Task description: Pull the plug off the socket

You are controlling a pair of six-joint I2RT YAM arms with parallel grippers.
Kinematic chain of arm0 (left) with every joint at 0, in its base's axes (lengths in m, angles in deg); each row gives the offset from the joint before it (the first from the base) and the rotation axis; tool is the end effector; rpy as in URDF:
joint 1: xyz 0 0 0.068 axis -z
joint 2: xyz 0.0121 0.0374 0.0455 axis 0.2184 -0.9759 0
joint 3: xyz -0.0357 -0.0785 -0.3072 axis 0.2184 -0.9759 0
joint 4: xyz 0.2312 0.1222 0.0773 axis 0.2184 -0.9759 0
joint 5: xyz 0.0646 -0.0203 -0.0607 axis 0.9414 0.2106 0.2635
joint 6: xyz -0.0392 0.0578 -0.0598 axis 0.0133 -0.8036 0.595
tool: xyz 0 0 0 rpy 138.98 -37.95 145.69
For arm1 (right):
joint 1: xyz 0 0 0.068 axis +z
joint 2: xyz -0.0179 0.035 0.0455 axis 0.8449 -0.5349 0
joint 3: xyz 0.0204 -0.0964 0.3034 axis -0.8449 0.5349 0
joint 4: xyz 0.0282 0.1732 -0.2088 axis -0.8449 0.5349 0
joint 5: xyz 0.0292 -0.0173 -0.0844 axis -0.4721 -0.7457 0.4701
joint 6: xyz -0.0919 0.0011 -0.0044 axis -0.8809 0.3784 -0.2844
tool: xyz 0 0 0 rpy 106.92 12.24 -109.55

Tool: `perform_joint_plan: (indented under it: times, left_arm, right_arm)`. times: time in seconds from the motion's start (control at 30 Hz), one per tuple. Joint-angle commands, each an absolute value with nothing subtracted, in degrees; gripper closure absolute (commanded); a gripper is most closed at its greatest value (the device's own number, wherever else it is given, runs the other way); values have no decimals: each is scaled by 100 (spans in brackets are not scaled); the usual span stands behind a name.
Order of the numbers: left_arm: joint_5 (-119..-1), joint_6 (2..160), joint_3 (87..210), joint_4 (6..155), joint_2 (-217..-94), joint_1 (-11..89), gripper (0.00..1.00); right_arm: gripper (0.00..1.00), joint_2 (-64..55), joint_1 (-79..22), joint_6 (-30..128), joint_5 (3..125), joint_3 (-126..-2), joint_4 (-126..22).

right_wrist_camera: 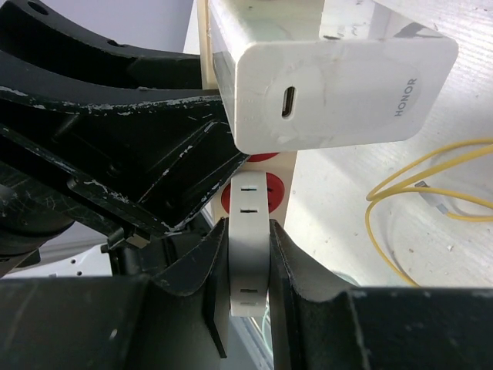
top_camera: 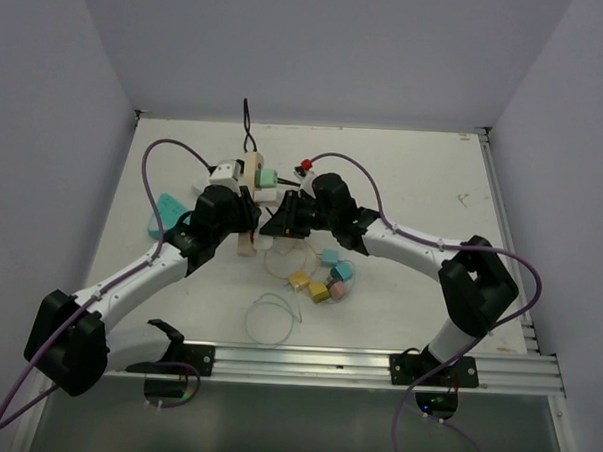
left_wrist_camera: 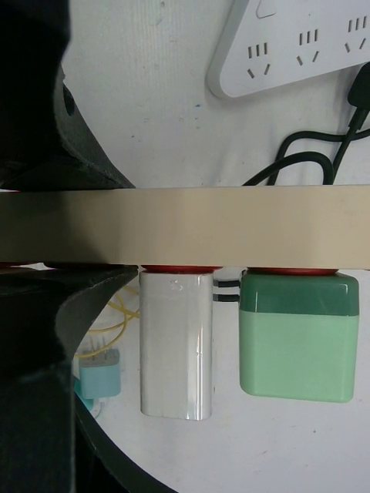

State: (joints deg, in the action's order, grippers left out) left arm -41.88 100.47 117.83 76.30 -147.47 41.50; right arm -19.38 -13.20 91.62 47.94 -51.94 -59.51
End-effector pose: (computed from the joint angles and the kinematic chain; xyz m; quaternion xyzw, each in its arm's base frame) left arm 0.2636 -0.1291 0.2699 -0.0639 0.8530 -0.1926 0.4809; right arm 0.2893 0.3296 0.2684 -0.0705 0.8344 0.4962 0.2293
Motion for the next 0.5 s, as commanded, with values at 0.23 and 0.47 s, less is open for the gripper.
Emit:
perform_joint_plan:
  times: [0.23,0.47]
  left_arm:
    - [-3558,9647,11677,8608,-14315,3802,100]
    - [-2951,9322,11510,8546,-14262,3696,100]
  right_arm:
    - [100,-1239,-1310,8820,4949,-5022,-5279]
    - [100,-861,-1468,8591,5046,-5241,-4216]
